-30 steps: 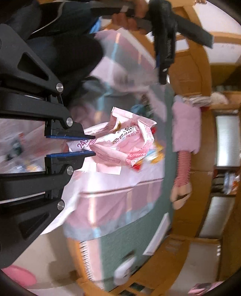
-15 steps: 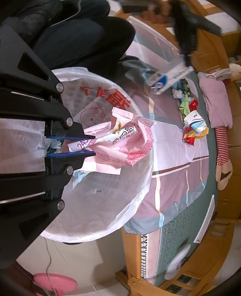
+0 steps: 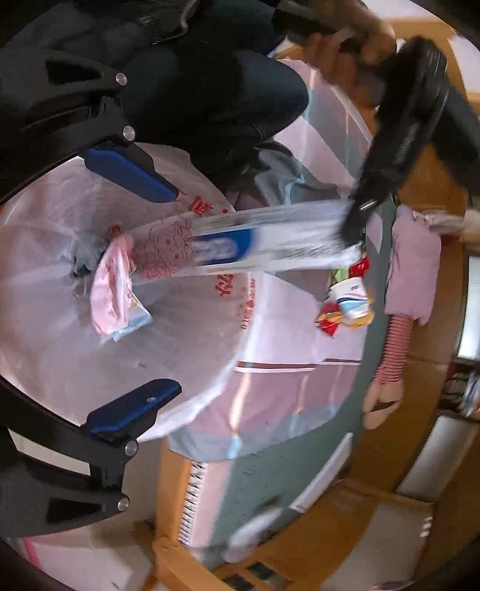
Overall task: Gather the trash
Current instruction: 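Carry pink bag and medicine box to the trash bag and release both, then grasp the white paper cup with the left tool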
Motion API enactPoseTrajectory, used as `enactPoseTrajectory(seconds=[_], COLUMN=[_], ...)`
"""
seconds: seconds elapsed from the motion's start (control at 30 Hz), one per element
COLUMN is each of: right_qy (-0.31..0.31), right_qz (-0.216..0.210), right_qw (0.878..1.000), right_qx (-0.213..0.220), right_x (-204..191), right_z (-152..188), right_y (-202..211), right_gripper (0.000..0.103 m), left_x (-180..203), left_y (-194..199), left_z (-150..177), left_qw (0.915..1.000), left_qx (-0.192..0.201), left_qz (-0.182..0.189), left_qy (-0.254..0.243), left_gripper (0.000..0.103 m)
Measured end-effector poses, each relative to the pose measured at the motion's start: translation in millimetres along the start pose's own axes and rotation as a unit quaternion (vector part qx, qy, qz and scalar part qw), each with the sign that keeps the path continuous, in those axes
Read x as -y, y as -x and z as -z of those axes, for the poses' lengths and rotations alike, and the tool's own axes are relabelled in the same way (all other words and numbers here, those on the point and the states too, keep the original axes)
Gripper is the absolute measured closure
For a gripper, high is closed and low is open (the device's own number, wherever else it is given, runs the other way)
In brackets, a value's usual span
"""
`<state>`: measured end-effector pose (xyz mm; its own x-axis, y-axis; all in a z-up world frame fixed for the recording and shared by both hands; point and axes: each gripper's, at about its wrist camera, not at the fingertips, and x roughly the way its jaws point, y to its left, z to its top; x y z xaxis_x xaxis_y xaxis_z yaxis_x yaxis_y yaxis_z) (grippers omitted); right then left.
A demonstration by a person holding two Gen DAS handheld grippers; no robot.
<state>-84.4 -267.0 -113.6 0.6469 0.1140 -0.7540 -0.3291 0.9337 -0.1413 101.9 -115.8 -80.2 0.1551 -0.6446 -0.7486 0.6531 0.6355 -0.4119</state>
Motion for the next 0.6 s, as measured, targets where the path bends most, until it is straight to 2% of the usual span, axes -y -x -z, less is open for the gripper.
enactPoseTrajectory(seconds=[0.07, 0.1, 0.13, 0.17, 0.2, 0.3, 0.37, 0.43, 0.53, 0.6], right_qy=[0.021, 0.027, 0.031, 0.028, 0.021, -0.01, -0.048, -0.095, -0.134, -0.156], right_qz=[0.003, 0.004, 0.005, 0.003, -0.003, -0.014, -0.006, 0.01, 0.03, 0.022], right_qw=[1.0, 1.0, 1.0, 1.0, 1.0, 1.0, 0.999, 0.995, 0.99, 0.987], right_qx=[-0.001, -0.001, 0.001, 0.003, 0.005, 0.007, 0.012, 0.016, 0.015, 0.014], right_x=[-2, -2, -1, 0, 1, 6, 12, 20, 23, 21], right_z=[0, 0, 0, 0, -1, -4, -12, -26, -50, -74], right_y=[3, 5, 7, 7, 7, -1, -12, -27, -53, -73], right_gripper=[0.009, 0.009, 0.009, 0.009, 0.009, 0.009, 0.009, 0.009, 0.009, 0.009], left_x=[6, 8, 8, 7, 4, -22, -45, -72, -117, -138], left_y=[-18, -25, -35, -37, -38, -27, -13, 9, 48, 65], left_z=[5, 7, 9, 10, 10, 5, -2, -8, -18, -22], left_qw=[0.999, 0.9985, 0.9982, 0.9985, 0.999, 0.9995, 0.9985, 0.994, 0.9725, 0.9614], left_qx=[-0.027, -0.038, -0.049, -0.048, -0.043, -0.018, 0.006, 0.045, 0.101, 0.119], left_qz=[0.034, 0.039, 0.033, 0.023, 0.012, -0.009, -0.028, -0.067, -0.172, -0.205], left_qy=[-0.009, -0.01, -0.01, -0.009, -0.008, 0.023, 0.046, 0.073, 0.12, 0.141], left_gripper=[0.08, 0.066, 0.039, 0.028, 0.022, 0.021, 0.02, 0.019, 0.019, 0.019])
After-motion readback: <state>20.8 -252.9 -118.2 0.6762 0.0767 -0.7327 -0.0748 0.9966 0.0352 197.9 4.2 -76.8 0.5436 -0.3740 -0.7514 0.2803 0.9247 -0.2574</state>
